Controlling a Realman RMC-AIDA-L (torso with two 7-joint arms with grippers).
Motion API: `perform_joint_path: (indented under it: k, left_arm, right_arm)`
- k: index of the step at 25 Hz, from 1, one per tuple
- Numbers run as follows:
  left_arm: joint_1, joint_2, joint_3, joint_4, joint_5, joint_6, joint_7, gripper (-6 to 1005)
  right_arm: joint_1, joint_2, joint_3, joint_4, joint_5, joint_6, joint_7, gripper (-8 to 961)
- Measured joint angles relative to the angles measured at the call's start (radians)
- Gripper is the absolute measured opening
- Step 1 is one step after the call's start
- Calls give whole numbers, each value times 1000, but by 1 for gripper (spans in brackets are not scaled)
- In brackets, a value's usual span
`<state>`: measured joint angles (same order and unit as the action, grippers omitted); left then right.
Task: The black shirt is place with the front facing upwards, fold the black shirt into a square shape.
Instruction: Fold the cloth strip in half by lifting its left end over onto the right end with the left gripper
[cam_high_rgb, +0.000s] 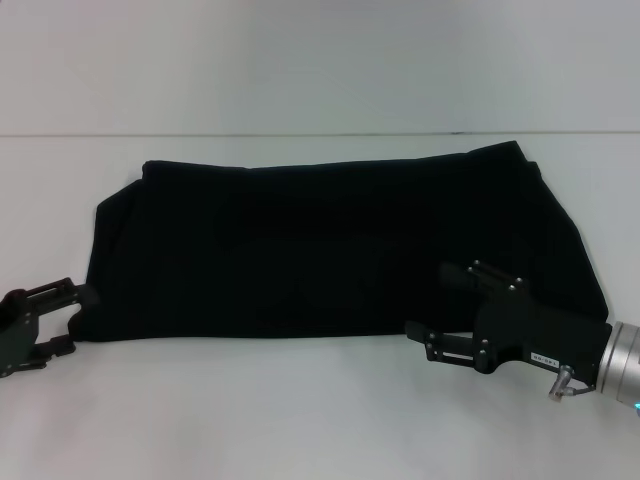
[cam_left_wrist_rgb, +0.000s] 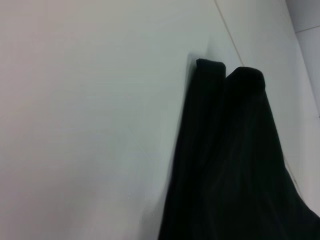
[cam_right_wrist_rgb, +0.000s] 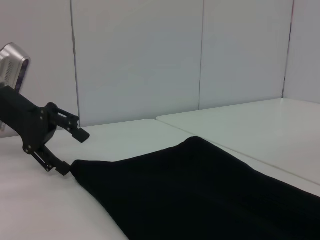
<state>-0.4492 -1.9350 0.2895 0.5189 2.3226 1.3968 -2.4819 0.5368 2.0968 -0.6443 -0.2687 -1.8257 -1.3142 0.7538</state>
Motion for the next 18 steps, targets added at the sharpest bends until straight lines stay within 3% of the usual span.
perform_joint_path:
  k: [18]
  left_arm:
    - [-25, 3, 13, -23, 33, -67, 0, 921]
  right_arm:
    - [5, 0, 0, 13, 2, 0, 1, 936]
